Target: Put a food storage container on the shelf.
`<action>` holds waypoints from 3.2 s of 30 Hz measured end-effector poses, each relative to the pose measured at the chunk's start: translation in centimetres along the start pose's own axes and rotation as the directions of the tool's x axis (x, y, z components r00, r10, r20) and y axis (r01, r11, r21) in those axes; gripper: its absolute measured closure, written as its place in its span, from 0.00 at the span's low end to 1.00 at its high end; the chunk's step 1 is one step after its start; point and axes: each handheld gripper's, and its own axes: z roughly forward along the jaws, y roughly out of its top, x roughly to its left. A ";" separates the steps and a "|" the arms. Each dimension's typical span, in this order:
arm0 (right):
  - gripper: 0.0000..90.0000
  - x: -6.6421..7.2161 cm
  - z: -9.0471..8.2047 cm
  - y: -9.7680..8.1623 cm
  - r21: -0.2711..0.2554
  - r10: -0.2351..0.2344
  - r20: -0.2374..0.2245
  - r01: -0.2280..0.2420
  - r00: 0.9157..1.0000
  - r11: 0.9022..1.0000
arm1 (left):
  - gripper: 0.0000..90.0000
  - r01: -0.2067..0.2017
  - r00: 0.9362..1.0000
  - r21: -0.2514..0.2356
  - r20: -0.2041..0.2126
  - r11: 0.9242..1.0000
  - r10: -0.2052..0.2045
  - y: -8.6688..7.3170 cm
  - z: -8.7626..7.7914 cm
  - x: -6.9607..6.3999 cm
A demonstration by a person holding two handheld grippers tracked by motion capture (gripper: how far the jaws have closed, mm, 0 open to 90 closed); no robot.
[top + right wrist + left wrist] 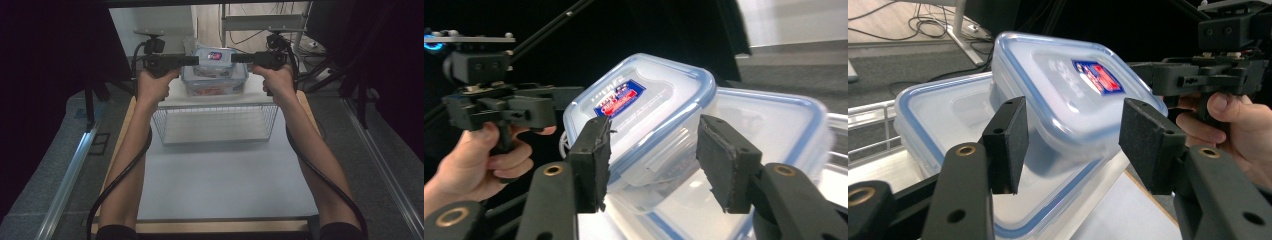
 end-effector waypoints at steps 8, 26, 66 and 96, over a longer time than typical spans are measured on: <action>0.55 0.7 -1.2 -0.2 -0.037 -0.095 0.052 0.097 0.994 0.995 | 0.40 -0.046 0.999 -0.038 -0.004 0.998 0.046 -0.5 -0.9 -0.3; 0.99 3.9 0.4 -4.0 0.091 -0.324 0.105 0.316 0.940 0.944 | 0.14 -0.273 0.957 -0.055 -0.121 0.961 0.265 -4.9 -3.0 -2.1; 0.75 4.1 -0.2 -6.3 0.064 -0.352 0.117 0.347 0.929 0.936 | 0.11 -0.353 0.929 -0.011 -0.124 0.935 0.349 -9.2 -2.6 -3.7; 0.43 6.0 -1.5 -12.3 0.139 -0.409 0.075 0.397 0.909 0.907 | 0.05 -0.403 0.910 0.053 -0.088 0.914 0.406 -15.5 -1.9 -5.6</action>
